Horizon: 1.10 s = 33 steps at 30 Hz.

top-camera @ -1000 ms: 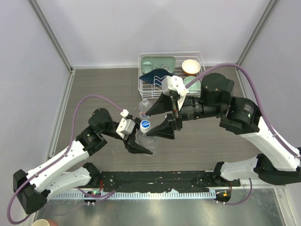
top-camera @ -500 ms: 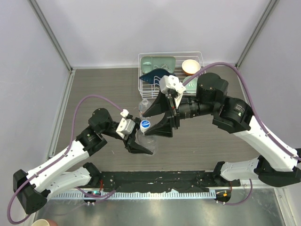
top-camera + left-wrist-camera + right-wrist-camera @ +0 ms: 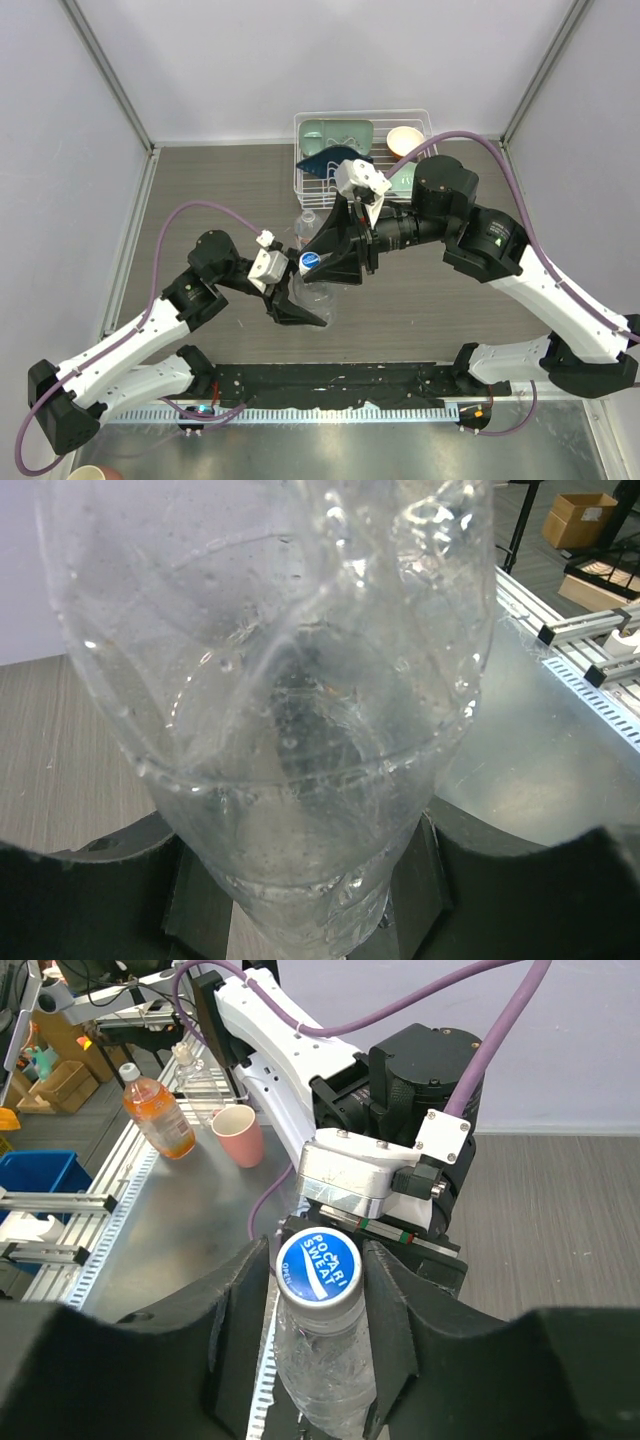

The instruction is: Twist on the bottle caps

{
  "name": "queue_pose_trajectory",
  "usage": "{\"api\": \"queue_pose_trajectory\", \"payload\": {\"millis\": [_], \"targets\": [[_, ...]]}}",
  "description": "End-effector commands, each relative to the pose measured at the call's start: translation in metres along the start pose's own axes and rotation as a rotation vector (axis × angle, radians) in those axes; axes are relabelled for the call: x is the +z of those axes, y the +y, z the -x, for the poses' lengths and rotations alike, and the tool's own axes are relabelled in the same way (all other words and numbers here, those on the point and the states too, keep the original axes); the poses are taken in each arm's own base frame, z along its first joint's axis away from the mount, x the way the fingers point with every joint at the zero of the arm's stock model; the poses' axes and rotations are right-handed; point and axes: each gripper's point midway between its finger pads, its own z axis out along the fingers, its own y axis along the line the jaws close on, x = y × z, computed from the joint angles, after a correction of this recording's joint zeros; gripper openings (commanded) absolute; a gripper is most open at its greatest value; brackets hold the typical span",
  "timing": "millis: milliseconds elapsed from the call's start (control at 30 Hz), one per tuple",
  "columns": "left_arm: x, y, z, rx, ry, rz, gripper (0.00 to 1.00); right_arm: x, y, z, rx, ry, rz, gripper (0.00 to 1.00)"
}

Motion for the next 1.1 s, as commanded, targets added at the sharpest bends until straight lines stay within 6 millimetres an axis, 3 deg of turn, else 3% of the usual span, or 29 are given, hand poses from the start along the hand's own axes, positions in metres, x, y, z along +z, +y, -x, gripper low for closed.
{"api": "queue_pose_trajectory", "payload": {"millis": [0,200,333,467,667,800,1067], "targets": [[0.000,0.002,0.019,0.058,-0.038,0.025,0.00,-0.001,0.004,0.012,-0.011,-0.042,0.027,0.44],[-0.001,0.014,0.018,0.054,-0.044,0.090,0.00,-0.001,0.000,0.005,0.009,-0.029,0.025,0.26],[-0.002,0.027,0.021,0.050,-0.054,0.165,0.00,0.001,-0.016,-0.013,0.047,0.023,-0.041,0.14],[-0.007,0.043,0.026,0.056,-0.066,0.258,0.00,-0.003,-0.042,-0.048,0.086,0.157,-0.169,0.12],[-0.016,0.061,0.031,0.051,-0.072,0.371,0.00,-0.014,-0.065,-0.095,0.139,0.326,-0.299,0.11],[-0.021,0.077,0.039,0.059,-0.115,0.462,0.00,-0.014,-0.076,-0.115,0.183,0.353,-0.361,0.11],[-0.039,0.110,0.070,0.171,-0.189,0.656,0.00,-0.010,-0.126,-0.147,0.290,0.301,-0.663,0.05]]}}
